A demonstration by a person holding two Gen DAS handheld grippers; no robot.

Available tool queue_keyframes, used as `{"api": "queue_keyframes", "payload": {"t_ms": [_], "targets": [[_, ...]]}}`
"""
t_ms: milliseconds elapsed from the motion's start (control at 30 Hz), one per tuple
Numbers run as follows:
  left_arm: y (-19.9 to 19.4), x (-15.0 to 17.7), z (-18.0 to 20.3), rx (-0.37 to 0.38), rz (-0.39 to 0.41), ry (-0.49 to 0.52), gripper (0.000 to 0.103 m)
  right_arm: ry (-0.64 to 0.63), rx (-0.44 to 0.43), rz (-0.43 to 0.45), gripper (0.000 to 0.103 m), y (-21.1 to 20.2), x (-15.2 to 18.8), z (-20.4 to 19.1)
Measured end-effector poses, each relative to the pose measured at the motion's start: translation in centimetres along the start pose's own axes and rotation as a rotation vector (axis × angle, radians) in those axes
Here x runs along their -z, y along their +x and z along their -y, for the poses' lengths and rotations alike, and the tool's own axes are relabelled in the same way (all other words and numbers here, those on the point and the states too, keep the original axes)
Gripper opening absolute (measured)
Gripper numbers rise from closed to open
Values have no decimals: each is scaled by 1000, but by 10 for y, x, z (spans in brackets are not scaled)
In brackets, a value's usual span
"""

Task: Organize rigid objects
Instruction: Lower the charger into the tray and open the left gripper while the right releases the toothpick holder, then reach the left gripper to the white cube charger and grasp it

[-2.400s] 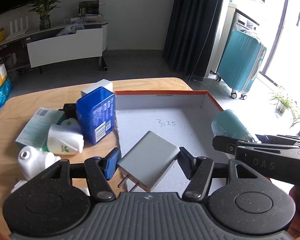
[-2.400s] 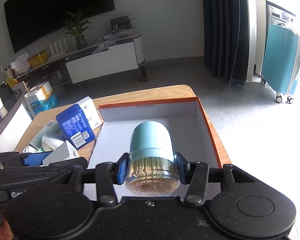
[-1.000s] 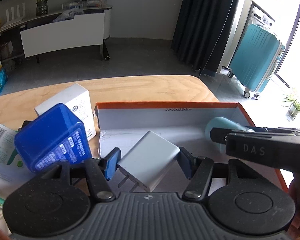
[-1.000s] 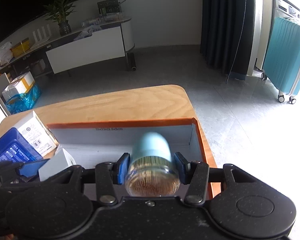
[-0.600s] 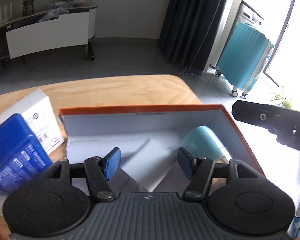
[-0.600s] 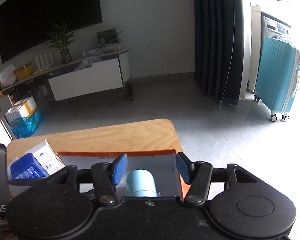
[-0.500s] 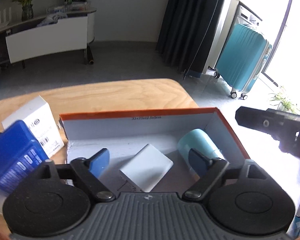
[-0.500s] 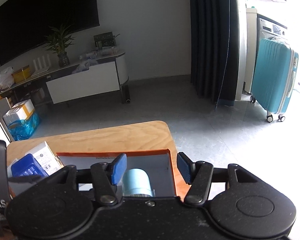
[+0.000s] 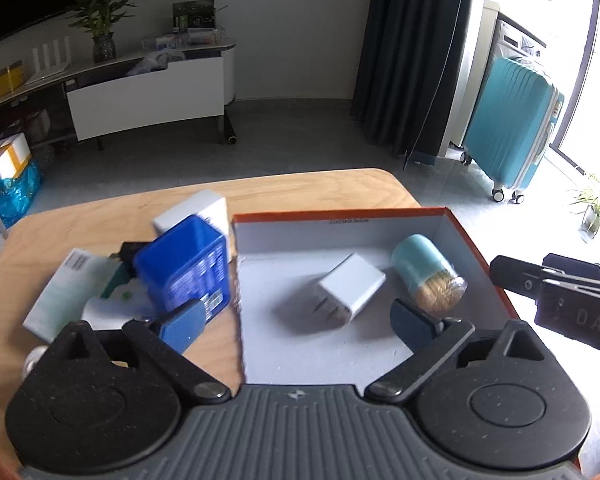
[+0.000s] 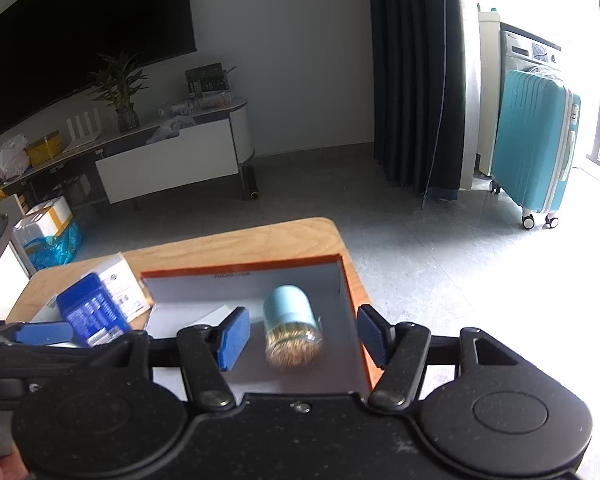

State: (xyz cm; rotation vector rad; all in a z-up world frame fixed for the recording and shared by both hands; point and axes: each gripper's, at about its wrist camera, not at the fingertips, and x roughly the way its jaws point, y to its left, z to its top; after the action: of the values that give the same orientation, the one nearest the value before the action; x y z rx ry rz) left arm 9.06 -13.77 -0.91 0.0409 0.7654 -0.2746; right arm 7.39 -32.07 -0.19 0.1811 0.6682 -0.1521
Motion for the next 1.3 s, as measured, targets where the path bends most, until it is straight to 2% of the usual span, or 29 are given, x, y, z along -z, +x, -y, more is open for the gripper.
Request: {"api": "queue_keyframes", "payload": {"t_ms": [433, 867, 1300], "targets": [[-40, 22, -37, -76, 17, -57, 101, -48, -84, -65, 73, -16, 32, -52], [-63, 40, -79, -131, 40, -138, 101, -135, -168, -88, 73, -24, 38, -105], [-74, 56, -116, -171, 38, -192, 101, -184, -221, -110, 73, -23, 47, -139]]}}
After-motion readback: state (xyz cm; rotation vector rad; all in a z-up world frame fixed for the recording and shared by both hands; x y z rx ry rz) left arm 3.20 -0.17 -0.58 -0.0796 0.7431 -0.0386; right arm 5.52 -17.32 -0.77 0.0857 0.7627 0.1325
